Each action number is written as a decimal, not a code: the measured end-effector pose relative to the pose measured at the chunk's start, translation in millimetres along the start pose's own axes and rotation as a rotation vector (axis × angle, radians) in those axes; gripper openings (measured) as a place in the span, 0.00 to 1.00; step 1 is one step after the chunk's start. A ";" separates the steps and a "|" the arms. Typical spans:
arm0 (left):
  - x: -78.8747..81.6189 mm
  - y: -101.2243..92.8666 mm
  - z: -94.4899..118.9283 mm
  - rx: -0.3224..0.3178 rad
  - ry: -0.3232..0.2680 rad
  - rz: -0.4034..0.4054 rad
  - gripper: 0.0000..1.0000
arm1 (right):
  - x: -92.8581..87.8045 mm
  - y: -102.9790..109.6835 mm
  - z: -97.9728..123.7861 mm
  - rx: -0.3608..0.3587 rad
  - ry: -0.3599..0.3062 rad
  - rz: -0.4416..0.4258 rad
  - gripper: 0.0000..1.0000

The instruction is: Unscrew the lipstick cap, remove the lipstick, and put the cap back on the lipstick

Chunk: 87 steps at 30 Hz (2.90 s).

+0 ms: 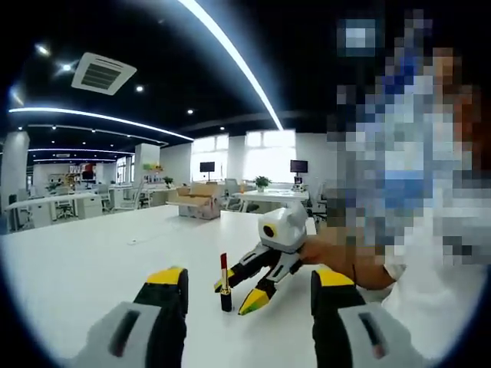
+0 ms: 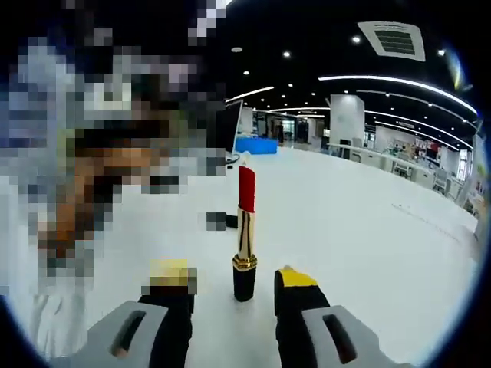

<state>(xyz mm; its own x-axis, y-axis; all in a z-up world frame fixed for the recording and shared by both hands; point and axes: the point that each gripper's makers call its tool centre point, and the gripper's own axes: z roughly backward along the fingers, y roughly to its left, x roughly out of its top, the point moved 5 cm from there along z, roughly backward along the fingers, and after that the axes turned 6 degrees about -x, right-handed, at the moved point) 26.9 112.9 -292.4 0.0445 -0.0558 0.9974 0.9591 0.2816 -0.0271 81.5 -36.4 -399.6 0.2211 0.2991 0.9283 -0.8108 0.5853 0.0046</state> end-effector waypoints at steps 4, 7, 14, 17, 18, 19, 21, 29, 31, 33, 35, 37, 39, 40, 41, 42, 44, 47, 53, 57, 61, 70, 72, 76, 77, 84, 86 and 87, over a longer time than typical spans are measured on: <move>0.4 -0.7 -0.1 -0.002 -0.001 -0.002 0.66 | -0.2 -0.1 -2.1 -0.001 -0.009 -0.010 0.35; 0.4 -0.9 -0.2 -0.001 -0.001 -0.002 0.66 | 1.4 -0.2 -2.5 -0.002 -0.021 -0.021 0.34; 0.5 -0.3 -0.1 0.000 -0.002 -0.002 0.66 | 16.9 -2.2 4.7 -0.012 -0.106 -0.054 0.29; 0.3 -0.6 -0.8 -0.002 -0.001 -0.003 0.66 | 20.8 -2.9 6.2 -0.023 -0.130 -0.061 0.24; 0.3 -0.8 -1.0 -0.002 -0.001 -0.003 0.66 | 22.4 -2.9 6.4 -0.023 -0.142 -0.062 0.23; 0.4 -0.9 -1.2 -0.003 -0.001 -0.003 0.66 | 24.1 -2.7 6.8 -0.023 -0.154 -0.065 0.23; 0.5 -0.8 -1.1 -0.002 0.000 -0.004 0.66 | 26.7 -2.3 6.8 -0.023 -0.174 -0.067 0.22; 0.8 -0.7 -0.7 -0.001 -0.001 -0.004 0.66 | 33.3 0.5 6.2 -0.025 -0.216 -0.038 0.17; 0.8 -0.5 -0.6 -0.001 -0.001 -0.004 0.66 | 32.2 0.5 5.0 -0.030 -0.213 -0.028 0.16; 1.0 -0.3 -0.2 0.000 -0.001 -0.004 0.66 | 31.9 -1.0 4.6 -0.039 -0.215 -0.025 0.15; 1.2 0.0 0.2 0.000 -0.002 -0.005 0.65 | 33.2 -1.0 5.3 -0.035 -0.226 -0.031 0.14; 1.1 0.4 0.2 0.001 -0.002 -0.004 0.65 | 34.5 -1.0 6.0 -0.036 -0.233 -0.032 0.12; 0.5 0.8 -0.2 0.001 0.000 -0.003 0.65 | 35.3 -0.9 6.4 -0.035 -0.239 -0.030 0.11; 0.3 0.7 -0.4 0.001 0.001 -0.003 0.65 | 35.3 -0.7 6.4 -0.035 -0.239 -0.029 0.10; 0.2 0.6 -0.5 0.000 0.001 -0.004 0.65 | 35.2 -0.6 6.3 -0.035 -0.239 -0.025 0.09; 0.3 0.4 -0.6 -0.001 0.001 -0.004 0.65 | 35.0 -0.6 6.1 -0.036 -0.238 -0.023 0.08; 0.6 0.3 -0.5 -0.001 0.000 -0.004 0.65 | 34.7 -0.4 5.9 -0.035 -0.237 -0.019 0.07; 0.4 0.3 -0.3 0.000 0.000 -0.004 0.65 | 34.5 -1.4 5.6 -0.039 -0.236 -0.014 0.07; -0.1 -0.2 -0.9 -0.001 0.002 -0.005 0.65 | 34.5 -2.8 5.9 -0.044 -0.234 -0.027 0.07; -0.1 -0.2 -0.6 0.001 0.004 -0.007 0.65 | 35.7 -2.4 7.2 -0.041 -0.232 -0.033 0.07; 0.2 -0.2 -0.5 0.003 0.002 -0.006 0.65 | 45.8 -0.8 18.6 -0.042 -0.250 -0.041 0.07; -2.1 -3.4 -7.4 0.007 0.024 -0.020 0.65 | 71.9 3.1 53.2 -0.057 -0.317 -0.037 0.07; -1.9 -4.1 -8.7 0.006 0.023 -0.021 0.65 | 77.7 5.5 61.4 -0.060 -0.327 -0.037 0.07; -2.7 -6.9 -15.1 0.005 0.024 -0.026 0.64 | 88.1 12.8 76.7 -0.048 -0.342 -0.046 0.07; -3.1 -7.9 -17.1 0.003 0.023 -0.026 0.64 | 91.2 16.0 81.2 -0.043 -0.345 -0.048 0.07; -5.4 -15.0 -28.7 -0.007 0.027 -0.027 0.63 | 102.2 34.0 95.3 -0.021 -0.360 -0.031 0.07; -5.3 -18.2 -33.1 -0.014 0.022 -0.027 0.62 | 104.3 38.9 95.7 -0.014 -0.360 -0.023 0.07; -5.4 -19.9 -35.1 -0.017 0.022 -0.029 0.59 | 105.2 41.3 95.6 -0.013 -0.360 -0.016 0.07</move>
<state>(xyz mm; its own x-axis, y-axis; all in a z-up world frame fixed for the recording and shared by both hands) 17.3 74.0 -299.6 0.0227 -0.0842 0.9962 0.9648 0.2630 0.0002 19.5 -52.9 -266.2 0.0266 0.0062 0.9996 -0.8014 0.5979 0.0176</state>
